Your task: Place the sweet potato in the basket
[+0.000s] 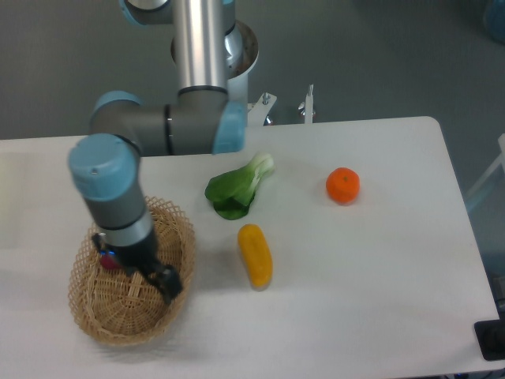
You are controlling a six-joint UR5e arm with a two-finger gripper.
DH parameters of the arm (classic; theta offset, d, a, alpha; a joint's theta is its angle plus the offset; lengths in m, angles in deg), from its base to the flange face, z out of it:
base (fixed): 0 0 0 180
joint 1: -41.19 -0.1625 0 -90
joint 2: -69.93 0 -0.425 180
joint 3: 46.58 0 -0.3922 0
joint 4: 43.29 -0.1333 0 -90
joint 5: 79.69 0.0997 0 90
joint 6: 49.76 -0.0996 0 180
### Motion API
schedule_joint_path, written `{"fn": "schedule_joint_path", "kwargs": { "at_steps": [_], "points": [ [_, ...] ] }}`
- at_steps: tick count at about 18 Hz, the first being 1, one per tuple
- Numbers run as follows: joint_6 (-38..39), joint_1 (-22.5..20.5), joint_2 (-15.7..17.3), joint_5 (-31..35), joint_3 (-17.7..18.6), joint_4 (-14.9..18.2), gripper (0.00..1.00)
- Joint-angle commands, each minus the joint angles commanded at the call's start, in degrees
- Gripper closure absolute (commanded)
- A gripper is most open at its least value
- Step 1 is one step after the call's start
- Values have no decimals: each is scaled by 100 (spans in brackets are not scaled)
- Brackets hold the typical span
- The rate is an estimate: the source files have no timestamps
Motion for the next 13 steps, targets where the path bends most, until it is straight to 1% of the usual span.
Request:
{"fn": "schedule_joint_path", "kwargs": {
  "at_steps": [3,7,13],
  "points": [
    [-422,-405,-61,9,-62,9,0],
    [-756,-923,-88,0,-176,26,0],
    [-1415,-1591,-114,-17,-176,70,0]
  ]
}}
